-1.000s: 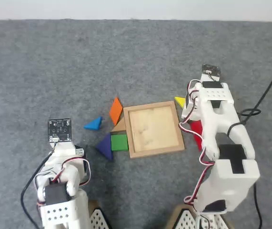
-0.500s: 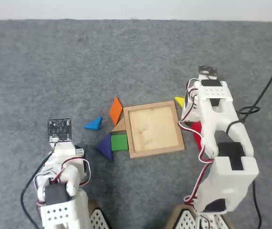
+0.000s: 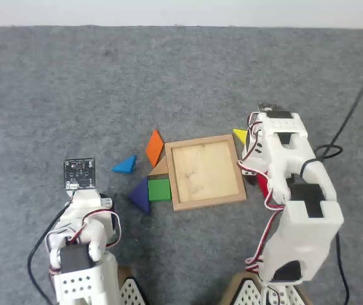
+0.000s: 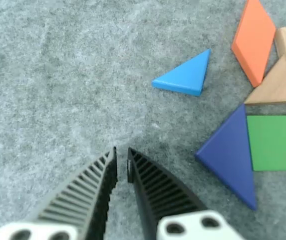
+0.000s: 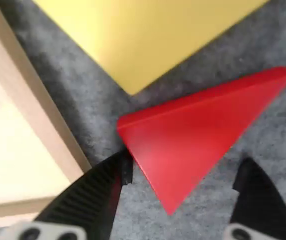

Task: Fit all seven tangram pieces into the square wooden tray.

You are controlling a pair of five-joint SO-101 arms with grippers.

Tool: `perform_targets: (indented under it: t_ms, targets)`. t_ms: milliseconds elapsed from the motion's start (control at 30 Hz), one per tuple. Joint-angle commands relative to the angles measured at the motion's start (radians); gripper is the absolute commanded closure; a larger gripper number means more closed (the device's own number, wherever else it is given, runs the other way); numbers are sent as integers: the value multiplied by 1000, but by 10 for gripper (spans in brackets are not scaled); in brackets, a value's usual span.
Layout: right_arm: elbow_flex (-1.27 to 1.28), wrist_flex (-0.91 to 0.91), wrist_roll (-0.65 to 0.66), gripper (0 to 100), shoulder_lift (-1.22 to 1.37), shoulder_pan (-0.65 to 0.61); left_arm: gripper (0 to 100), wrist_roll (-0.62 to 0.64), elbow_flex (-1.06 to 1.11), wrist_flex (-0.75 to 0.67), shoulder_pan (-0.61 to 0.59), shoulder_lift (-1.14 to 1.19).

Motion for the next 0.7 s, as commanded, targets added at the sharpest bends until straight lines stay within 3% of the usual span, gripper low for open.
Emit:
perform_targets:
  t_ms: [0,267,533,667]
  targets:
    - [-15,-7,-26,706,-4,47,964,-5,-5,3,6,-17]
    - [-18,-79,-207,709,-8,82,964,-5,-5,3,6,-17]
    - [-124,73,-98,709,-10,191,964,-5,-5,3,6,-17]
    - [-141,105,-118,709,-18,197,964,-5,-5,3,6,-17]
